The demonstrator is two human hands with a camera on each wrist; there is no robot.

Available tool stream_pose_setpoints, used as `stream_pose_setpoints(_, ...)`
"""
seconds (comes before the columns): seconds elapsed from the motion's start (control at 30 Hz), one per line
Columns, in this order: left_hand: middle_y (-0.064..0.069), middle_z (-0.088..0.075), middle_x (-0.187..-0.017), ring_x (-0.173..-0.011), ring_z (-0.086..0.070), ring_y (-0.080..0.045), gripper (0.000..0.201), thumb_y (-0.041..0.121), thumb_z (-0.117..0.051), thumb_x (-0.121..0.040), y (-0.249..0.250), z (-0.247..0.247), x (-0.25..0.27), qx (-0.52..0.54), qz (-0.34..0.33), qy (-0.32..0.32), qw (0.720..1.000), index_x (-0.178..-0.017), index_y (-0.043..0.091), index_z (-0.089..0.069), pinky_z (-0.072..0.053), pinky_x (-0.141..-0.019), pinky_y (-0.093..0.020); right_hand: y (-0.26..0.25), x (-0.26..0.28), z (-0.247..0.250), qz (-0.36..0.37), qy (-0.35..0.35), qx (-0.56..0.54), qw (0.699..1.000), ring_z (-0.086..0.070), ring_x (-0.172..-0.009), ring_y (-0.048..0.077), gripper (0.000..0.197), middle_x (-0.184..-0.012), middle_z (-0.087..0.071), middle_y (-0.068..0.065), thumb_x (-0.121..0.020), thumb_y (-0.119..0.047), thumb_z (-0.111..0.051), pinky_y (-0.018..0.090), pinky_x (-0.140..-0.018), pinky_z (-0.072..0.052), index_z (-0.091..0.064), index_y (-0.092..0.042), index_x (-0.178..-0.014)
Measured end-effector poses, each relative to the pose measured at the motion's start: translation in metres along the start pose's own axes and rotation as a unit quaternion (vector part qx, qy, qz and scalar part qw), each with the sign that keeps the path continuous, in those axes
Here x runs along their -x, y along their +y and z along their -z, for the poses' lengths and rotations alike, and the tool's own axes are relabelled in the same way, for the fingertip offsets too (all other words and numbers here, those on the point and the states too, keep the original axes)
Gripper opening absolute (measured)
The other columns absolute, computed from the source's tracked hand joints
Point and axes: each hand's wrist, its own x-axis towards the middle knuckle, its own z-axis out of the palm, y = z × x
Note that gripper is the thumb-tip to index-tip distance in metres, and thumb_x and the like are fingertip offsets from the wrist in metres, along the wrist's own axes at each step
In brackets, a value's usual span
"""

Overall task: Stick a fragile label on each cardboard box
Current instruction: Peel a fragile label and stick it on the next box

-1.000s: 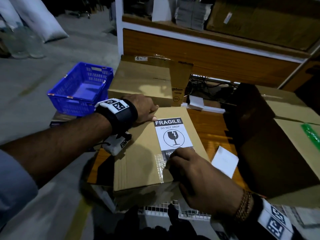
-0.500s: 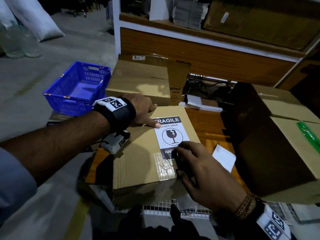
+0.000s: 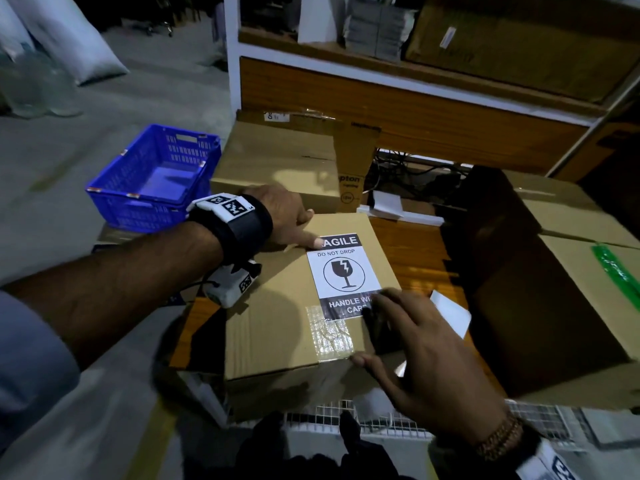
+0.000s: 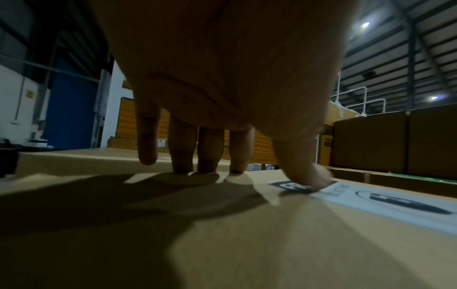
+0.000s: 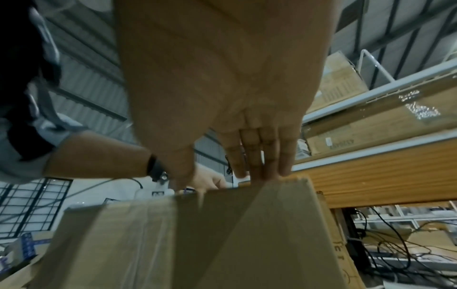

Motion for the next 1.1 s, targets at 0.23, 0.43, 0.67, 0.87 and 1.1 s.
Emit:
stream_pose_setpoints(0.23,-0.003,-0.069,-0.119,-0.107,-0.064,-0.029,0.105,0.100,-0.052,-0.061,0.003,0.001,0.004,-0.031,0.007,-0.001,1.000,-0.150,0.045,-0.045,-0.055,-0.088,-0.044,-0.002,-0.003,-0.033,-0.002,-0.038,0.024,0.999,-0.019,-0.158,0.018,0.092,-0.171,-0.022,-0.002,-0.097,-0.082,-0.030,0.037,-0.125,-0.026,-0.027,-0.019,-0.164)
stream_pose_setpoints(0.43,-0.002,-0.068,-0.122,-0.111,-0.061,-0.029,0.067,0.079,-0.053,-0.087,0.000,0.004,0.002,-0.023,0.001,-0.004,1.000,-0.145,0.048,-0.050,-0.054,-0.092,-0.047,-0.009,-0.001,-0.021,0.015,0.028,0.025,0.999,-0.060,-0.120,0.020,0.071,-0.137,-0.064,0.000,-0.084,-0.067,-0.066,0.033,-0.099,-0.054,-0.067,-0.014,-0.132)
stream_pose_setpoints(0.67,-0.005,-0.069,-0.121,-0.109,-0.063,-0.031,0.071,0.083,-0.045,-0.088,0.000,-0.001,-0.001,-0.041,-0.014,0.016,0.999,-0.145,0.043,-0.052,-0.051,-0.080,-0.037,-0.017,-0.017,-0.007,0.039,0.020,-0.061,0.997,-0.049,-0.128,0.013,0.081,-0.140,-0.051,-0.003,-0.088,-0.081,-0.054,0.028,-0.105,-0.048,-0.057,-0.019,-0.141)
stream_pose_setpoints(0.87,-0.004,-0.072,-0.110,-0.096,-0.067,-0.028,0.114,0.107,-0.044,-0.053,0.002,-0.005,0.000,-0.037,-0.013,0.003,0.999,-0.135,0.030,-0.062,-0.047,-0.072,-0.033,-0.033,-0.022,-0.022,0.066,0.007,-0.051,0.997,-0.050,-0.120,0.018,0.067,-0.130,-0.054,0.001,-0.096,-0.067,-0.056,0.033,-0.097,-0.050,-0.062,-0.013,-0.134)
stream_pose_setpoints(1.1,-0.002,-0.070,-0.118,-0.103,-0.065,-0.027,0.119,0.106,-0.046,-0.054,0.006,0.000,0.010,-0.027,-0.015,-0.001,1.000,-0.150,0.036,-0.047,-0.047,-0.074,-0.034,-0.031,-0.016,-0.020,0.064,0.042,-0.073,0.994,-0.054,-0.111,0.015,0.056,-0.121,-0.057,-0.003,-0.093,-0.064,-0.064,0.034,-0.089,-0.055,-0.069,-0.017,-0.124)
